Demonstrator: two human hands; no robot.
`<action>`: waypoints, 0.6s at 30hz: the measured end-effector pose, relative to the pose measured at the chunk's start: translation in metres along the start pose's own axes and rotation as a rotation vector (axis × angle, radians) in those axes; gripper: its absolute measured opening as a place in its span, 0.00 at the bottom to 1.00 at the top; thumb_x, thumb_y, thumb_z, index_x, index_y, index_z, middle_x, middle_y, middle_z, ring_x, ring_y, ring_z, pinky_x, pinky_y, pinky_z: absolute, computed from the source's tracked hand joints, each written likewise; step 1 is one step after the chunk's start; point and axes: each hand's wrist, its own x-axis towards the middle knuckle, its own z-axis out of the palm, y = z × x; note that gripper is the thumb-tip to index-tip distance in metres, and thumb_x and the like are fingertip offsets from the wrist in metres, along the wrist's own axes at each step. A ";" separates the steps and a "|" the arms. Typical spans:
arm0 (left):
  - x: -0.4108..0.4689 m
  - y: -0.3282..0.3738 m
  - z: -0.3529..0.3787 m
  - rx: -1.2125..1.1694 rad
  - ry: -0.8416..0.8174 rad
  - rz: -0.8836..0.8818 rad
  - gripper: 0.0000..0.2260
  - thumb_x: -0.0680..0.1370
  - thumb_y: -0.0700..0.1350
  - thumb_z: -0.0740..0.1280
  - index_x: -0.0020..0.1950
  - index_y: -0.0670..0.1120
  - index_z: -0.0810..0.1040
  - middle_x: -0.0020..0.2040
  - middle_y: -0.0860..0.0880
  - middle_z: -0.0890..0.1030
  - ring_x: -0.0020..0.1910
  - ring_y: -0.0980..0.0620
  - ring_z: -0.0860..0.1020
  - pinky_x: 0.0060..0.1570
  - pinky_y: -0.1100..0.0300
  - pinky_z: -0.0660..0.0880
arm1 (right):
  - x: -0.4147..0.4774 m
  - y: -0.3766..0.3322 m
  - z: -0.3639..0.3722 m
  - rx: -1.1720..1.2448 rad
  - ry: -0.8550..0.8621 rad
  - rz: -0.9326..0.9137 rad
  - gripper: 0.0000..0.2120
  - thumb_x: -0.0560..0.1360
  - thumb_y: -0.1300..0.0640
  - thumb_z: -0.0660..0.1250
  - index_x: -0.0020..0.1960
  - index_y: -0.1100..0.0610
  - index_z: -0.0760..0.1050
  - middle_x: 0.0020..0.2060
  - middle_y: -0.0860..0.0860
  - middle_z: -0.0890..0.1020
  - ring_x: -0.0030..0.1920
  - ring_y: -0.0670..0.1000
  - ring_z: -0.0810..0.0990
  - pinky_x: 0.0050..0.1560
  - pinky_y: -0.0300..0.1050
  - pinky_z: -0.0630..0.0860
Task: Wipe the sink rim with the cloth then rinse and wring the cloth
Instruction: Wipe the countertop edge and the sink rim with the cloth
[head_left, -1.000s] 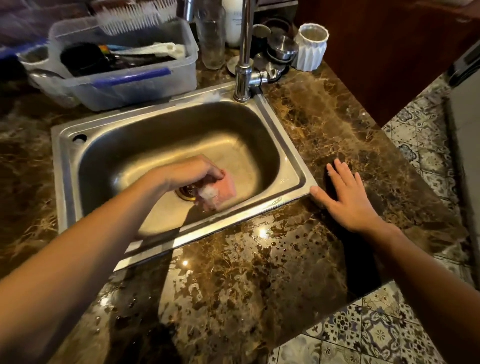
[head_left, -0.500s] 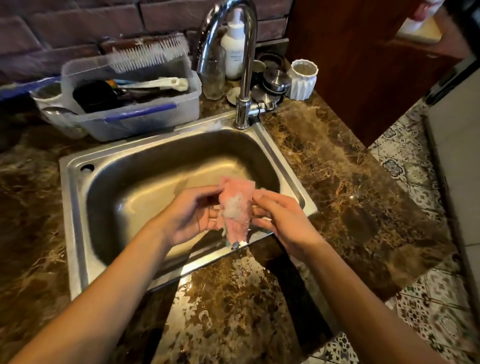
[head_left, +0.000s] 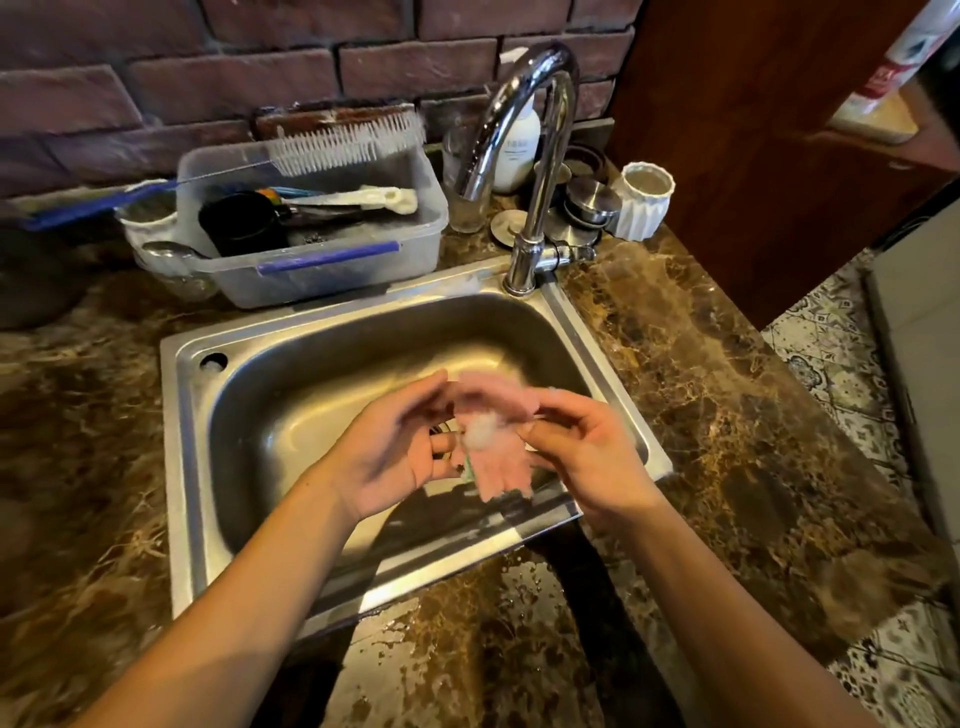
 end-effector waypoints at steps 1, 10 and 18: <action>0.000 0.001 0.000 -0.028 0.012 -0.001 0.28 0.76 0.56 0.67 0.69 0.38 0.76 0.66 0.32 0.77 0.61 0.35 0.77 0.62 0.40 0.71 | 0.004 0.000 0.000 0.000 -0.011 -0.028 0.10 0.74 0.70 0.68 0.53 0.62 0.83 0.46 0.54 0.86 0.45 0.50 0.86 0.40 0.38 0.82; 0.007 -0.004 0.021 0.180 0.143 0.228 0.10 0.66 0.31 0.74 0.42 0.44 0.86 0.50 0.42 0.83 0.48 0.46 0.85 0.46 0.55 0.83 | 0.024 -0.007 -0.014 -0.008 -0.090 -0.030 0.15 0.75 0.76 0.61 0.49 0.65 0.84 0.49 0.55 0.84 0.51 0.49 0.83 0.47 0.39 0.80; 0.020 -0.031 0.062 0.373 0.347 0.384 0.18 0.66 0.27 0.76 0.51 0.43 0.85 0.52 0.44 0.85 0.55 0.45 0.83 0.53 0.50 0.82 | 0.014 -0.014 -0.046 -0.067 -0.220 0.193 0.19 0.76 0.62 0.71 0.67 0.59 0.78 0.57 0.60 0.85 0.58 0.60 0.84 0.61 0.53 0.80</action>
